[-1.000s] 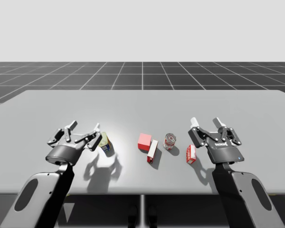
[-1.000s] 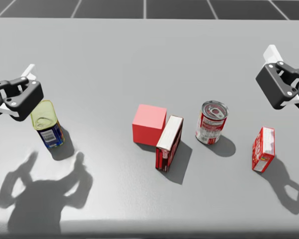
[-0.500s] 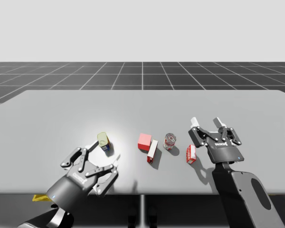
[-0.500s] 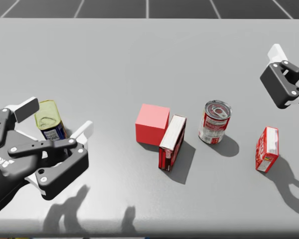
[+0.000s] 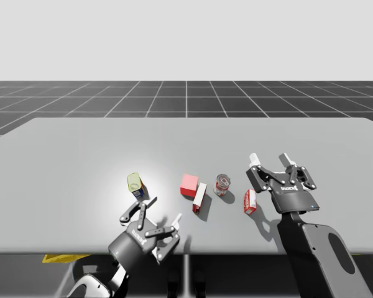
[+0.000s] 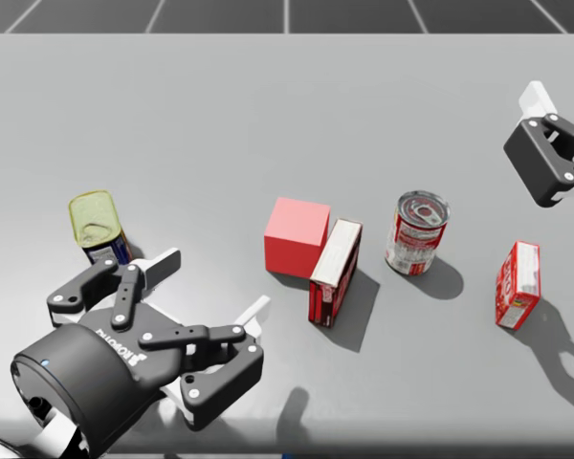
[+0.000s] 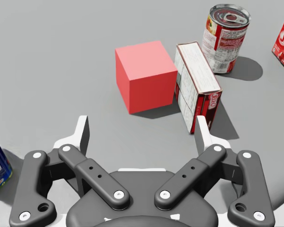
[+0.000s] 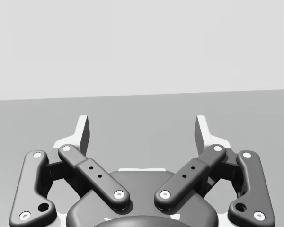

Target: Find the red cube and pick it up.

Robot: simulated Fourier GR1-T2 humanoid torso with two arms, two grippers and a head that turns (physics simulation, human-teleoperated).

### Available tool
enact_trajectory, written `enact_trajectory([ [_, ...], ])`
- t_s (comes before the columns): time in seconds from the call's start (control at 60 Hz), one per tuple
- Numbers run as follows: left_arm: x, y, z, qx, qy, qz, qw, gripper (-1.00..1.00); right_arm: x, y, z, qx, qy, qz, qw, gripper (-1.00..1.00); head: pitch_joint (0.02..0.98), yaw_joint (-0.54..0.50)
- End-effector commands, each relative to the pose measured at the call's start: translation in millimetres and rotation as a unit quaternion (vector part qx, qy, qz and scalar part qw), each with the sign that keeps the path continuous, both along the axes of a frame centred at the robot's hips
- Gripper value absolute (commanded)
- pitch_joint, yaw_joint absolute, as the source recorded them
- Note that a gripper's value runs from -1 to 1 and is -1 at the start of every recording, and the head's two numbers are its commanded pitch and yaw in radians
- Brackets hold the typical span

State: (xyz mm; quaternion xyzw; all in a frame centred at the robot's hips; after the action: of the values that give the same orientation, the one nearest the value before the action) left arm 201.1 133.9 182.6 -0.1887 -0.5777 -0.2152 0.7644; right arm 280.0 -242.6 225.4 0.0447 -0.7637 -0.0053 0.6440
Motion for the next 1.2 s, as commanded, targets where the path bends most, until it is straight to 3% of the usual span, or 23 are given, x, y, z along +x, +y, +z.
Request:
enact_trajectory([
  [0.017,16.4,-15.8,-15.4,0.004,0.014,0.002,0.9999,-1.0,-0.1,0.1,-0.3,-0.002,0.0,0.001,1.0,-1.0,0.832,0.0],
  [0.4,53.2,-46.2,-35.5,0.024,0.021,0.028,0.9991,-1.0,-0.5,1.3,-1.8,-0.009,0.0,0.004,0.9999,-1.0,0.84,-0.01],
  [0.85,69.4,-80.2,-41.1,0.024,0.039,0.033,0.9984,-1.0,-1.3,-0.7,0.1,-0.004,-0.003,0.004,1.0,-1.0,0.846,-0.02],
  [1.2,90.0,-100.2,-42.6,0.023,0.036,0.066,0.9969,-1.0,-1.9,-2.5,1.5,-0.002,-0.004,0.004,1.0,-1.0,0.845,-0.03],
])
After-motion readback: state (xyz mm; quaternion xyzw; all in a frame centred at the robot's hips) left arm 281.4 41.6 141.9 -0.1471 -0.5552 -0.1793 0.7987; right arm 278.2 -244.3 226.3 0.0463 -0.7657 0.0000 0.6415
